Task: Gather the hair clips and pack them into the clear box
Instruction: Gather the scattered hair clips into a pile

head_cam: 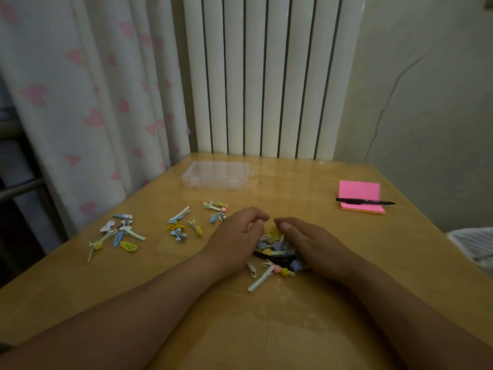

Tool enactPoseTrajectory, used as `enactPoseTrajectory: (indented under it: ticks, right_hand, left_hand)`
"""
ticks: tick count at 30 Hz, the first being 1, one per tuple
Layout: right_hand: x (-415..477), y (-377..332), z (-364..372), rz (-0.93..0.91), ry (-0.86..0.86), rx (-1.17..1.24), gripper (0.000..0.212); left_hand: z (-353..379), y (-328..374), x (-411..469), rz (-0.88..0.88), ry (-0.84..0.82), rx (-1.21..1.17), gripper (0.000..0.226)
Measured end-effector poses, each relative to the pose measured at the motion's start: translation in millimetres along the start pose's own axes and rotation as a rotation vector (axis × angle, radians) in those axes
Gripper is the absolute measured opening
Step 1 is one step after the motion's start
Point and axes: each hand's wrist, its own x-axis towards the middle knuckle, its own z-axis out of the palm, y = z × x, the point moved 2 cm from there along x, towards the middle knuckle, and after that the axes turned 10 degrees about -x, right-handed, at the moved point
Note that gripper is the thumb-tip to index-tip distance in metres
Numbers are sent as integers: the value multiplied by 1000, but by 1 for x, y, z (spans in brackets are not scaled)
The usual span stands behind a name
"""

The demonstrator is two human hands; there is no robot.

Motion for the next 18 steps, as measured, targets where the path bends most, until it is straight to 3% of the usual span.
enactPoseTrajectory:
  ticks: [3, 6, 8, 11, 18]
  right_hand:
    - [3, -9, 5, -37, 40, 20, 44]
    - [4, -9, 2, -24, 143, 36, 41]
    - [3, -4, -2, 4, 184, 42, 42]
    - [4, 7, -4, 50, 193, 40, 42]
    - [9, 10, -1, 50, 157, 5, 43]
  left_hand:
    - [-28, -9, 5, 79, 213, 320, 32]
    - [-68, -38, 25, -121, 286, 481, 41]
    - [-90, -62, 39, -320, 192, 492, 54]
    - [-100, -85, 51, -423, -4, 382, 66]
    - [-63, -64, 53, -197, -167, 220, 39]
